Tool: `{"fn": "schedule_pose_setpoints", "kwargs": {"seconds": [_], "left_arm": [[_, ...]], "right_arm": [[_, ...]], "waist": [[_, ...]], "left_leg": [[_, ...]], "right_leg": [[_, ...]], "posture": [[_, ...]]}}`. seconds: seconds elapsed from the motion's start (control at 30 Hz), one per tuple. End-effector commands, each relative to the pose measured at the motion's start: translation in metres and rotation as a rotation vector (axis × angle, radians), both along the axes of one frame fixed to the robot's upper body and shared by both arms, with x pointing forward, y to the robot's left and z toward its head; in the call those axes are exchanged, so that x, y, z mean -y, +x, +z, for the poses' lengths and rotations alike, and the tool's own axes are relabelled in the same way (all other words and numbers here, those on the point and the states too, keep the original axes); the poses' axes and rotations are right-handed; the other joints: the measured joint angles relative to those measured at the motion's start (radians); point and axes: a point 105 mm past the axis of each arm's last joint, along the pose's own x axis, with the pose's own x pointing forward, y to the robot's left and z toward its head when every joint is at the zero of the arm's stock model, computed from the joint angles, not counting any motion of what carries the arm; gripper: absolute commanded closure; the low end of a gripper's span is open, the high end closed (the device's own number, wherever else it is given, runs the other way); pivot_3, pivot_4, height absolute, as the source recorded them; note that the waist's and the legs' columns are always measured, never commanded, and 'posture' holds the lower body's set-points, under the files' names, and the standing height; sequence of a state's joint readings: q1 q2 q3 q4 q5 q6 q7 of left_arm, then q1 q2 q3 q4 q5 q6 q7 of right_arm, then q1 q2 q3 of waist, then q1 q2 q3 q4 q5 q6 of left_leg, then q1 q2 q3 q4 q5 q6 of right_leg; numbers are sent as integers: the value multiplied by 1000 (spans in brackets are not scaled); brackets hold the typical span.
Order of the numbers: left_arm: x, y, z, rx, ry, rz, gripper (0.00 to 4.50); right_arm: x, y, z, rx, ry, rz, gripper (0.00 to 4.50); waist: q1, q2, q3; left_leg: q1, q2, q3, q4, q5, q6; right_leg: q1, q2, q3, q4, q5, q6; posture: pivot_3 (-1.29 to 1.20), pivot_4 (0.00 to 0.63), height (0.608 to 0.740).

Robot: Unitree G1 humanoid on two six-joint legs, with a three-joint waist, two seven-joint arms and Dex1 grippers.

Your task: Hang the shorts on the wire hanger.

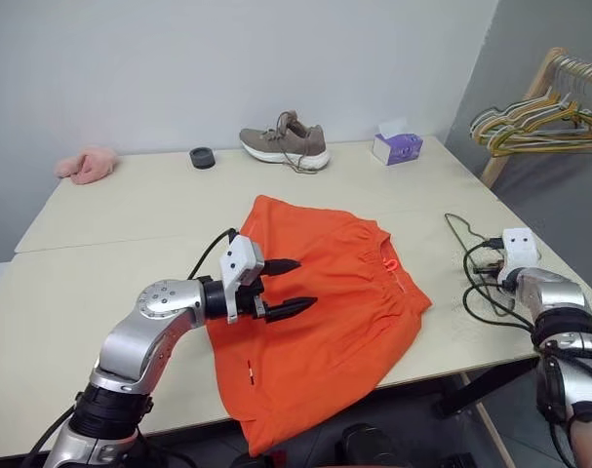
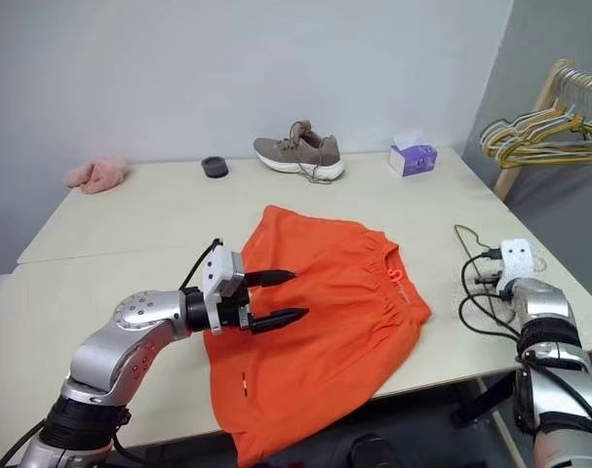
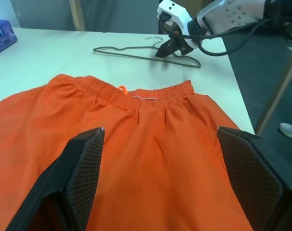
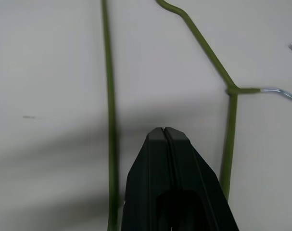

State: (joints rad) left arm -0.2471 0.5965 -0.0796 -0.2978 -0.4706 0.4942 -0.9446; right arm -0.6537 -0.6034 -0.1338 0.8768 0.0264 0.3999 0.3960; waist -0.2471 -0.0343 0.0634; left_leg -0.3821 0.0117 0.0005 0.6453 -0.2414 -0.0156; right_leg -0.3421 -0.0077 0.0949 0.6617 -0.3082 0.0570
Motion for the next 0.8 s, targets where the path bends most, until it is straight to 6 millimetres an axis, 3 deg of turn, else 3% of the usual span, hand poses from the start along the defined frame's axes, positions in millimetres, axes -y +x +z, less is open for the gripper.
{"fn": "schedule_pose_setpoints", "kwargs": {"seconds": [0.03,0.1,0.23,0.43,0.77,0.8], "left_arm": [[4,-1,18,67,-15,-14,555],[4,-1,19,66,-15,-14,555],[10,-1,22,69,-19,-22,555],[15,-1,25,73,-13,-40,555],[14,0,25,75,-9,-47,555],[13,0,24,74,-8,-46,555]], "right_arm": [[0,2,20,85,-16,50,4092],[4,0,25,108,-21,39,3537],[34,-6,46,191,-51,-98,2086],[50,-12,36,149,-37,-220,24],[29,-10,5,-51,103,-149,24],[25,-11,1,-78,118,-129,194]], "waist": [[-3,3,2],[-4,6,4],[-2,12,8],[-6,14,9],[-26,14,9],[-28,13,9]], "left_leg": [[0,0,0,0,0,0],[0,0,0,0,0,0],[0,0,1,0,0,0],[0,0,2,0,0,0],[1,0,3,0,0,0],[1,0,3,0,0,0]], "right_leg": [[0,0,0,0,0,0],[-1,0,1,1,0,0],[-1,0,1,1,0,0],[-1,0,2,1,0,0],[-1,1,3,1,0,0],[-1,1,2,1,0,0]], "posture": [[-199,33,740],[-199,33,740],[-213,33,740],[-224,34,740],[-216,33,740],[-216,33,740]]}}
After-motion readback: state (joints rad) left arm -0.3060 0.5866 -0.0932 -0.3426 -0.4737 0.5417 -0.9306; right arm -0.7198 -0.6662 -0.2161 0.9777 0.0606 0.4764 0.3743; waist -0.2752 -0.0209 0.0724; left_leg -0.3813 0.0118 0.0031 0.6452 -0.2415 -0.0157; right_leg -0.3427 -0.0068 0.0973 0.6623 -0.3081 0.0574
